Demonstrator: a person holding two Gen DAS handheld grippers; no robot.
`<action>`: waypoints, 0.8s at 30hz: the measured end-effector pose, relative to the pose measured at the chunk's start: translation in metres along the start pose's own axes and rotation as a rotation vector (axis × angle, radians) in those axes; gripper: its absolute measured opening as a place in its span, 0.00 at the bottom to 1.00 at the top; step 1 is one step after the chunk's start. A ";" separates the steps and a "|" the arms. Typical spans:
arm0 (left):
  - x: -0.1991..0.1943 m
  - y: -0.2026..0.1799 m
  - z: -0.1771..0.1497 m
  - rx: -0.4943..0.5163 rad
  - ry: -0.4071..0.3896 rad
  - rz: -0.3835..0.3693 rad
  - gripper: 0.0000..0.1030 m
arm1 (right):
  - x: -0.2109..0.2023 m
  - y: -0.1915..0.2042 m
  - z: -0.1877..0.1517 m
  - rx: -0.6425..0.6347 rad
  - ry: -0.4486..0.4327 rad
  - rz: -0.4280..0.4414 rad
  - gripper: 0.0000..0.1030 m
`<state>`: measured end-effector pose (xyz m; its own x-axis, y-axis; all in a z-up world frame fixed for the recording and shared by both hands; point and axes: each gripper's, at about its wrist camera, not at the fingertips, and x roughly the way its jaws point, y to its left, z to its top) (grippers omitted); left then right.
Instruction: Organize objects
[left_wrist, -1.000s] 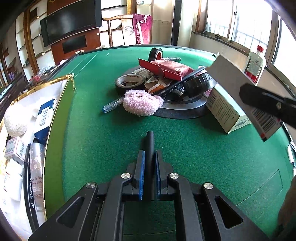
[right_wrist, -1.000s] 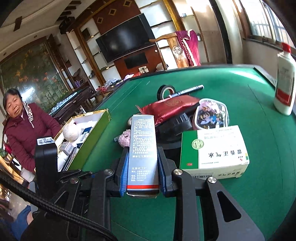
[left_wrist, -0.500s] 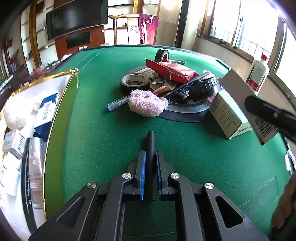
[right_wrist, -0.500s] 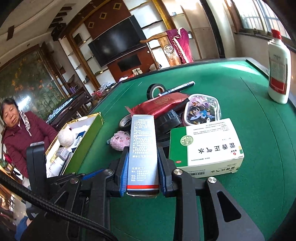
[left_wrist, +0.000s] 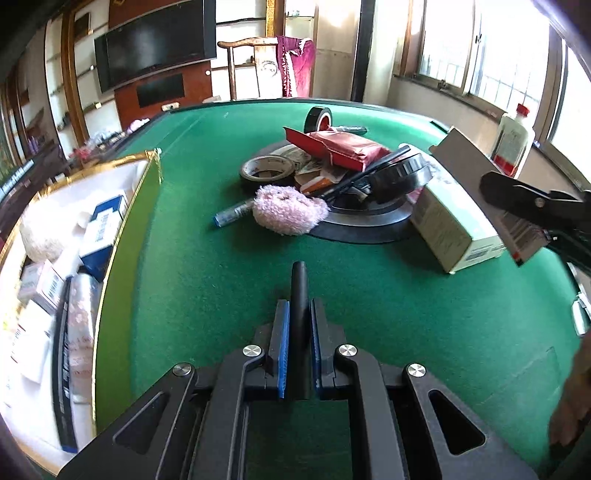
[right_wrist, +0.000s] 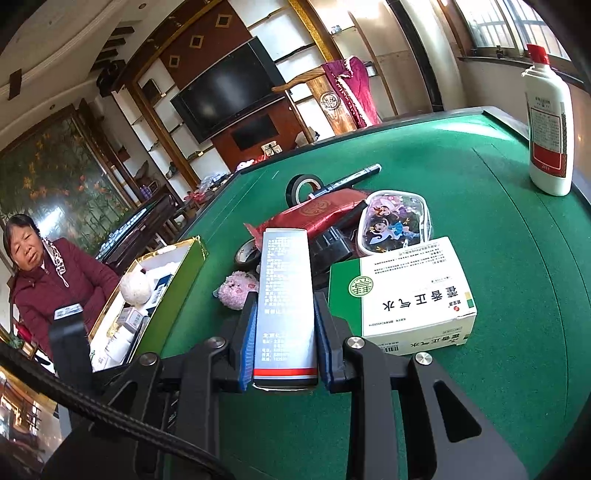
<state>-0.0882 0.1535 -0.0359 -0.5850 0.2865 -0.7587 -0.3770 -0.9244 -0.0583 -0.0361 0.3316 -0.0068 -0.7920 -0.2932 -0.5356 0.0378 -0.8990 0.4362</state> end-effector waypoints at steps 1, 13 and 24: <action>-0.003 0.001 -0.001 -0.007 -0.005 -0.009 0.08 | 0.000 0.000 0.000 -0.003 -0.002 0.000 0.24; -0.047 0.020 -0.001 -0.086 -0.103 -0.076 0.08 | 0.005 0.007 0.001 -0.049 0.016 0.053 0.24; -0.086 0.063 -0.006 -0.155 -0.193 -0.147 0.08 | 0.021 0.020 -0.011 -0.069 0.100 0.153 0.24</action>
<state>-0.0576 0.0691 0.0215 -0.6638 0.4490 -0.5981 -0.3623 -0.8927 -0.2680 -0.0450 0.3043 -0.0171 -0.7093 -0.4563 -0.5374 0.1975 -0.8604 0.4698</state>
